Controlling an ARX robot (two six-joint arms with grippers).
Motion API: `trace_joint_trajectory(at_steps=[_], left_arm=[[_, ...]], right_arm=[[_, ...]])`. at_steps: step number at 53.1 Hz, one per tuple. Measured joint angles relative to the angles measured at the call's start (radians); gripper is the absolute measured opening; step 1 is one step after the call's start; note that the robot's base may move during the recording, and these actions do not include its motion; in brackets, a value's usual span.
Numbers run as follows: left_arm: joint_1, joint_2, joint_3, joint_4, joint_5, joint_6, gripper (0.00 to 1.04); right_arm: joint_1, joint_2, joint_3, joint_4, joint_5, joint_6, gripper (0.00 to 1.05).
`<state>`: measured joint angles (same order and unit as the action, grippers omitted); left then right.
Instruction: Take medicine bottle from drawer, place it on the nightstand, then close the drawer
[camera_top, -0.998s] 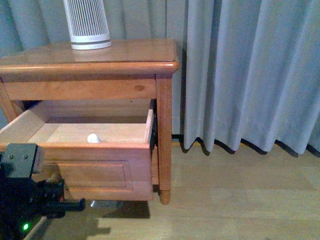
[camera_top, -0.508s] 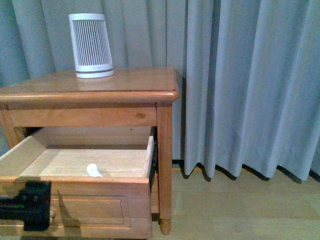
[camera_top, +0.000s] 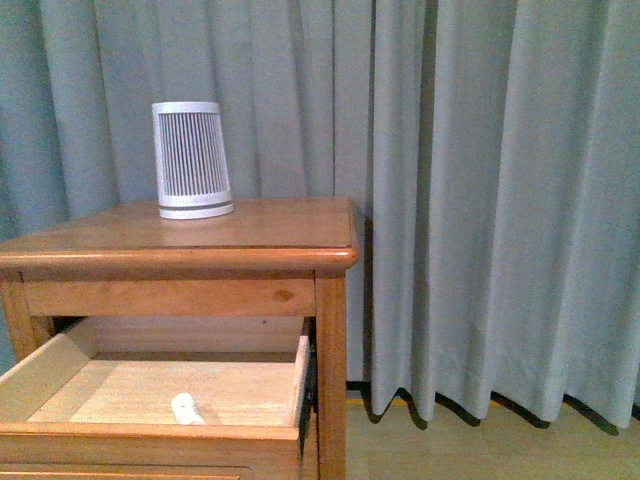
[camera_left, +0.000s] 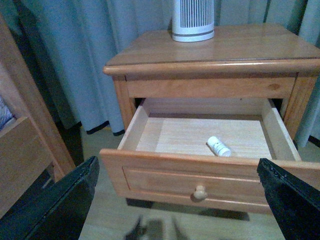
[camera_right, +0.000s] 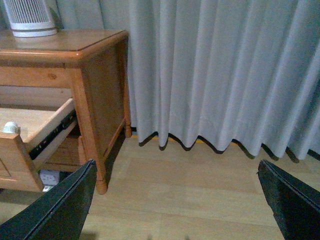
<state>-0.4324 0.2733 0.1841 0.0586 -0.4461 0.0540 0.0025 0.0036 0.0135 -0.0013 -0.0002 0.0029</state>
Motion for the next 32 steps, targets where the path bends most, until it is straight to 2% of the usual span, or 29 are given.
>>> trace_joint_trajectory(at_steps=[3,9,12,21,24,28,32], left_arm=[[0.019,-0.091,-0.065,0.0,0.055,-0.021,0.78],[0.111,-0.203,-0.172,-0.009,0.143,-0.04,0.59],[0.18,-0.23,-0.174,-0.024,0.209,-0.044,0.43],[0.262,-0.251,-0.174,-0.041,0.284,-0.047,0.13],[0.33,-0.262,-0.174,-0.054,0.386,-0.049,0.03],[0.406,-0.266,-0.174,-0.056,0.427,-0.05,0.03],[0.423,-0.267,-0.174,-0.057,0.438,-0.051,0.03]], right_arm=[[0.0,0.0,0.0,0.0,0.0,0.0,0.98],[0.0,0.0,0.0,0.0,0.0,0.0,0.98],[0.0,0.0,0.0,0.0,0.0,0.0,0.98],[0.0,0.0,0.0,0.0,0.0,0.0,0.98],[0.0,0.0,0.0,0.0,0.0,0.0,0.98],[0.0,0.0,0.0,0.0,0.0,0.0,0.98],[0.0,0.0,0.0,0.0,0.0,0.0,0.98]])
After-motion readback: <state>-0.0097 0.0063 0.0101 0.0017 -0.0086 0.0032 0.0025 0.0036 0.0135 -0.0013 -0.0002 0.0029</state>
